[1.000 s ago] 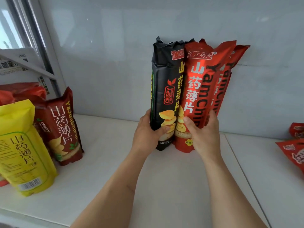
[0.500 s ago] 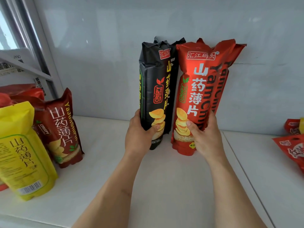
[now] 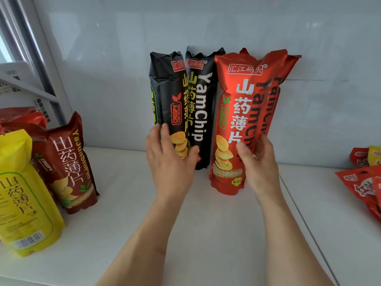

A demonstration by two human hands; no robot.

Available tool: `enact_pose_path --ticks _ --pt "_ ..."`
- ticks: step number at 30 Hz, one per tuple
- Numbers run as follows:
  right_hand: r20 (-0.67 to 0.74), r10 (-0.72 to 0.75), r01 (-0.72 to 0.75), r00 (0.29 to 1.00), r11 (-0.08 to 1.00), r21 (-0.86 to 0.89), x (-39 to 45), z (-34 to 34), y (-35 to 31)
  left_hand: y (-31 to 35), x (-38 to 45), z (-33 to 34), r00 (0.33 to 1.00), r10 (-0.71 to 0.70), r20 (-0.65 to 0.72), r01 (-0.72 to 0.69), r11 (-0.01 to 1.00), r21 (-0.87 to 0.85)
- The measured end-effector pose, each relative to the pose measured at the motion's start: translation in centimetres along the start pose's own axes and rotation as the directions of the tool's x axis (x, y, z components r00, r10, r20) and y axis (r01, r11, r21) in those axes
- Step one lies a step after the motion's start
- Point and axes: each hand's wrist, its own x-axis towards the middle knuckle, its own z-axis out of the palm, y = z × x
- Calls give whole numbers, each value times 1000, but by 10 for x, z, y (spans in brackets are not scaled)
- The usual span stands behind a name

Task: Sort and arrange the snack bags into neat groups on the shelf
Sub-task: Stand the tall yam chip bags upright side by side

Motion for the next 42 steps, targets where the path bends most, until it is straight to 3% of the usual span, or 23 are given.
enact_pose_path --ticks 1,3,6,10,13,18,25,31,42 --pt "-39 3 -3 999 1000 24 2 -3 -2 10 -4 1 994 102 -26 -103 994 -33" --pt "-133 14 -8 991 999 46 7 -9 -6 27 -13 6 983 142 113 -124 980 -153" --pt "-213 20 -17 977 1000 12 22 -20 -11 40 -22 21 900 -21 436 165 941 -294" --pt "-175 9 -20 985 998 -61 56 -37 -16 32 -24 48 726 -164 667 497 797 -345" --pt "-78 25 -30 997 997 -64 81 -44 -17 25 -26 60 630 -132 765 591 721 -362" --pt "85 0 4 996 999 -50 103 -51 -8 23 -28 66 596 -190 780 633 709 -311" --pt "267 16 -17 964 1000 4 125 -59 -1 51 -43 69 651 -298 698 651 693 -311" --pt "310 -23 19 951 1000 16 125 -80 3 70 -62 63 675 -344 652 653 690 -313" --pt "345 -61 33 937 996 86 130 -105 7 88 -86 62 652 -358 669 689 649 -324"
